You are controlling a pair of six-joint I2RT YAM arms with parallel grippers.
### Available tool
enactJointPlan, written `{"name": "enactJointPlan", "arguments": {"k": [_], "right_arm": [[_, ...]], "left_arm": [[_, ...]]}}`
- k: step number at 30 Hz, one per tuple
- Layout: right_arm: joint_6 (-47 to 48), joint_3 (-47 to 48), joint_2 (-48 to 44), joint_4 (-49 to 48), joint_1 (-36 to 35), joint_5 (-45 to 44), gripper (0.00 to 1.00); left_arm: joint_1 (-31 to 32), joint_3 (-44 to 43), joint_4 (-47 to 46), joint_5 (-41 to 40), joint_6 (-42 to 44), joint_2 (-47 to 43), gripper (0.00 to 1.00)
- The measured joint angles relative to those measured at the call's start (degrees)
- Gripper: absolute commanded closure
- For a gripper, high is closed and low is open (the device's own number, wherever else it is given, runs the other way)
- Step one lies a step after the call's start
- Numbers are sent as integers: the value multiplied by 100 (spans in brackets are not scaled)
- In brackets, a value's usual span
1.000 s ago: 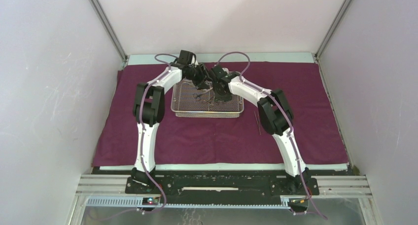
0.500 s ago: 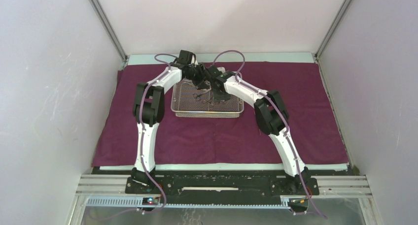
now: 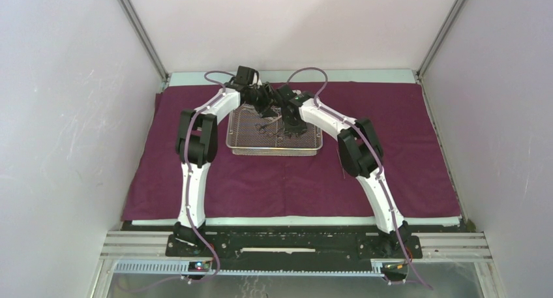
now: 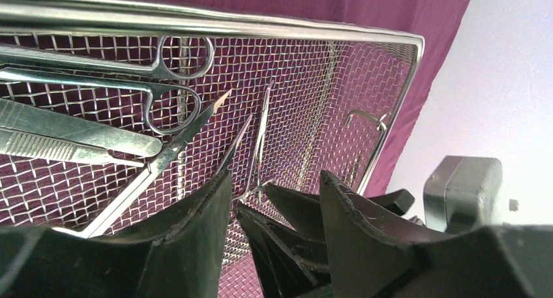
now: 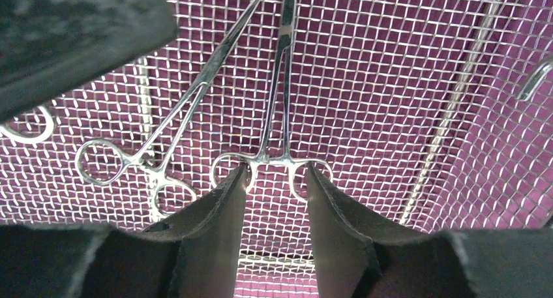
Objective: Open and lay out the surgical kit
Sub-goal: Pick up the medical item from the container.
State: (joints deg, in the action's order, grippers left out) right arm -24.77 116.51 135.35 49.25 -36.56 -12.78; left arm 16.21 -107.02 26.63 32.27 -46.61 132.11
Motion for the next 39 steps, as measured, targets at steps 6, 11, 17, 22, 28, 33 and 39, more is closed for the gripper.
{"name": "enactJointPlan", "arguments": {"k": [6,11,17,22,28,33,39], "right_arm": [[-28,-63,33,-68,59,177,57],[-24,-74,52,-146,39,116,76],[-7,-450,-125,-496,101,258,87],[-4,-1073,-459,-1086,321,822,87],[-26,-1720,-745,-1751,651,1694,88],[-136,-2009,-828,-2124,852,2273,89],[-131,-1993,-826,-2133,859,2291,90]], "left_arm": [[0,0,-68,4,0,0,43],[17,0,-85,2,0,0,43],[105,0,-83,-4,-2,0,43],[240,0,-85,-13,-50,37,43],[358,0,-83,-13,-131,186,43],[415,-4,-76,-24,-149,361,43],[442,-52,-74,-26,-190,446,43]]}}
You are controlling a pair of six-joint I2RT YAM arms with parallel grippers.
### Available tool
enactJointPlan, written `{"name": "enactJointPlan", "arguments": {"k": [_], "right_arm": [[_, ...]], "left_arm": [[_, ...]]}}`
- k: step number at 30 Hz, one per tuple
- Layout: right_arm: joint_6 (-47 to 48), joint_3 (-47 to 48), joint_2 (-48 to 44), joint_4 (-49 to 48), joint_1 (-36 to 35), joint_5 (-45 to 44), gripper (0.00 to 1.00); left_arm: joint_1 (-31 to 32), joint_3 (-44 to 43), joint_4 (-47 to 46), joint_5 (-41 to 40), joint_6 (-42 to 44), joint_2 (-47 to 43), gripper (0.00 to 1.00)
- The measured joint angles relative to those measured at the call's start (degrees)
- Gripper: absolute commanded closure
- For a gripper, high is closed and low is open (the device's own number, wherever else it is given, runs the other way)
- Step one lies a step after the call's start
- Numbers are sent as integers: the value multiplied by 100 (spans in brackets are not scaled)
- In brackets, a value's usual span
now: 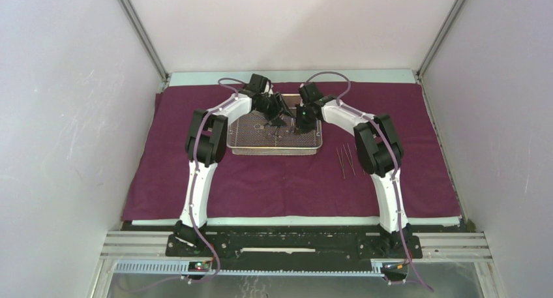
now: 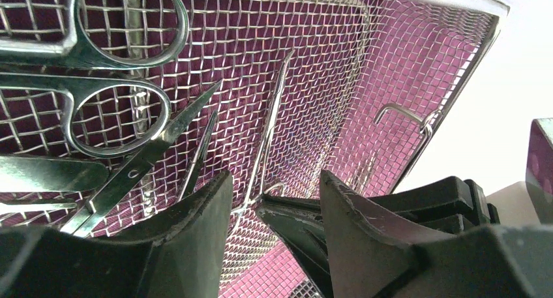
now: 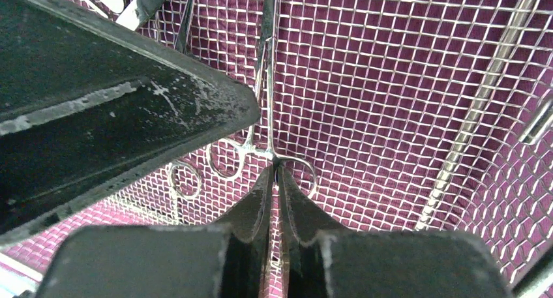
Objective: Open and lay out the surgical kit
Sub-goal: Pick up the medical item from the container.
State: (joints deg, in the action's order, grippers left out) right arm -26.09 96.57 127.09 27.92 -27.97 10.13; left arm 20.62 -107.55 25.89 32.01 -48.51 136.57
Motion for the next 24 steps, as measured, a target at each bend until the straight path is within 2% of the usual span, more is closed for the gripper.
{"name": "enactJointPlan", "arguments": {"k": [4,7,11,14,24], "right_arm": [[116,433,157,446,-190,-549,92],[273,855,363,717,-439,-1268,85],[372,984,431,850,-595,-1864,85],[391,1010,452,857,-597,-1893,99],[420,726,317,553,-352,-1213,100]], "left_arm": [[0,-26,31,-33,-4,7,43],[0,-26,35,-37,-7,7,43],[-22,-44,76,-35,-9,7,43],[-35,-83,125,-57,-4,11,43],[-2,-249,184,-22,0,111,43]]}}
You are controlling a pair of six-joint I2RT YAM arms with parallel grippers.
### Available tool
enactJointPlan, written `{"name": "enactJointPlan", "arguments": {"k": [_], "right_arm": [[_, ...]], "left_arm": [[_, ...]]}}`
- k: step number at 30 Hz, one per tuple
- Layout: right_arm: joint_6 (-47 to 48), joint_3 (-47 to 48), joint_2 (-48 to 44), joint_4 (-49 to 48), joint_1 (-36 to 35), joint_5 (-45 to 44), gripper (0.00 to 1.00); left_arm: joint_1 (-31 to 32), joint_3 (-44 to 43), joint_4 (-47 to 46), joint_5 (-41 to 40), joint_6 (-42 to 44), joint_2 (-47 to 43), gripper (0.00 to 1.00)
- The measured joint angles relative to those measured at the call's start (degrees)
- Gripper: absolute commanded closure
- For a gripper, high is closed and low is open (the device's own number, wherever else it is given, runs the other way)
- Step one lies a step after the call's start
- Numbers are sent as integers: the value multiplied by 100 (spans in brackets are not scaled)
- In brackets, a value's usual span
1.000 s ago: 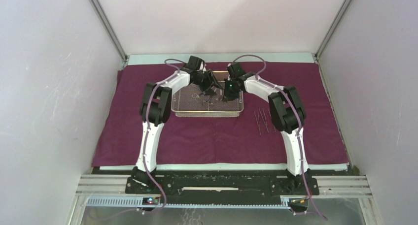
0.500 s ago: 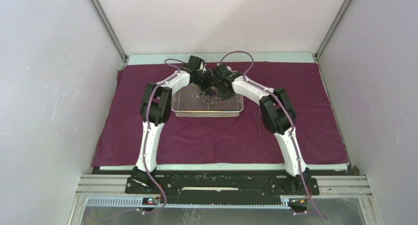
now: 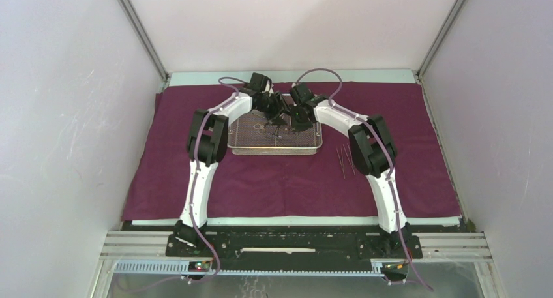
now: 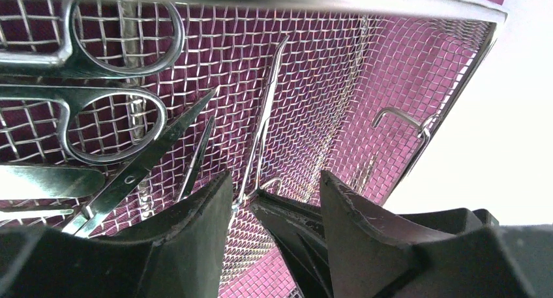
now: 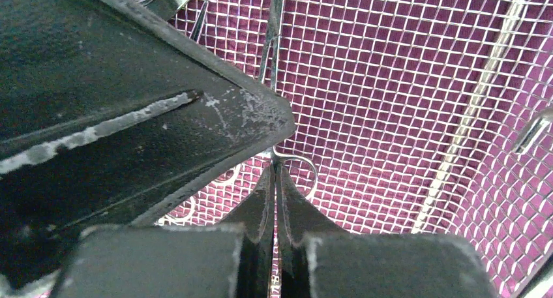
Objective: Open and lay out the surgical kit
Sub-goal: Pick up the medical item from the container.
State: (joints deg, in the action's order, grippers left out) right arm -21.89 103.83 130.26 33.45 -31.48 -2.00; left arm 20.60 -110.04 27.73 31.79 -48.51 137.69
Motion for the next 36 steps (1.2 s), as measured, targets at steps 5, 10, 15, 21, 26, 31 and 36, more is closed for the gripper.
{"name": "enactJointPlan", "arguments": {"k": [5,10,15,21,26,31,36], "right_arm": [[-74,-485,-216,-525,203,575,100],[-98,-610,-275,-680,291,841,100],[-103,-632,-286,-710,326,942,100],[-98,-632,-319,-660,328,938,100],[-98,-632,-389,-568,332,918,100],[-98,-629,-492,-553,332,918,100],[-98,-629,-498,-538,334,925,100]], "left_arm": [[-2,-2,4,11,2,0,43],[-4,-2,4,22,4,0,43],[-15,-2,4,37,4,0,43],[-48,-2,7,46,7,0,43],[-55,-2,7,72,7,0,43],[-55,-2,7,142,7,0,42],[-52,-2,-7,201,2,2,43]]}}
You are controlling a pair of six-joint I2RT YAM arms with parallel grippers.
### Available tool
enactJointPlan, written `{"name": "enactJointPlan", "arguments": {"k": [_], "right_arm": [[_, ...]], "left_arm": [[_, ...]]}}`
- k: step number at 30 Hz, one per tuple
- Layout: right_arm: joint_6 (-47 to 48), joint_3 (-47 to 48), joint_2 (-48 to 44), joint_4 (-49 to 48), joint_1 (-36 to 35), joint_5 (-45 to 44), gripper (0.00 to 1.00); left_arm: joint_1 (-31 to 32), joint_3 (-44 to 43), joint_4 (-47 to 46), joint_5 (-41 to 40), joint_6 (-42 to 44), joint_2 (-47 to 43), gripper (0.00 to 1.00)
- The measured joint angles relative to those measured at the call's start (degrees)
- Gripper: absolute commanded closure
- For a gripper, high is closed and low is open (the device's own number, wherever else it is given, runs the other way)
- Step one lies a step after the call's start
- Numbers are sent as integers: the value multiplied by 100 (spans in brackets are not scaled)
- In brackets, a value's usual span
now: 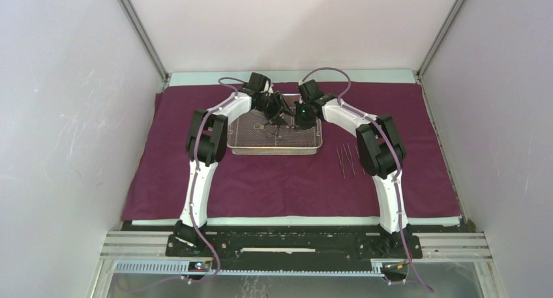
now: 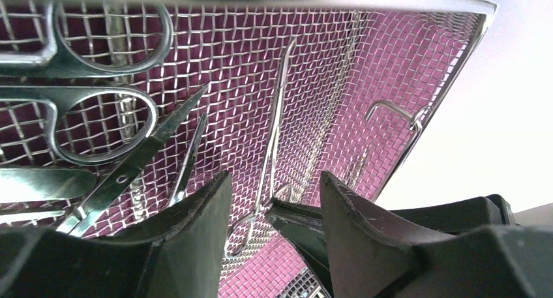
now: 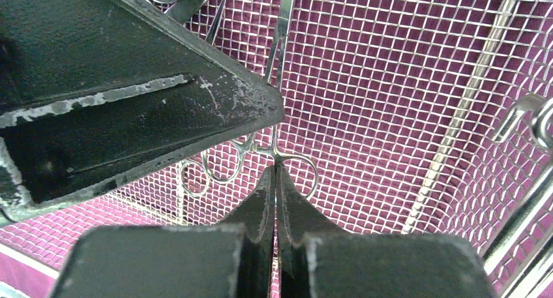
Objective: Open and lay out the surgical kit
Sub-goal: Pick up the medical item from the container.
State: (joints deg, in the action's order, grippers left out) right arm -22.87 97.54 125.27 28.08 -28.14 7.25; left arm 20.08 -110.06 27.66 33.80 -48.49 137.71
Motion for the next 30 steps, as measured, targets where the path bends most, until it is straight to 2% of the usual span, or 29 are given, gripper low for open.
{"name": "enactJointPlan", "arguments": {"k": [30], "right_arm": [[-4,-2,-203,-59,11,238,100]], "left_arm": [[4,2,-837,599,-485,232,42]]}}
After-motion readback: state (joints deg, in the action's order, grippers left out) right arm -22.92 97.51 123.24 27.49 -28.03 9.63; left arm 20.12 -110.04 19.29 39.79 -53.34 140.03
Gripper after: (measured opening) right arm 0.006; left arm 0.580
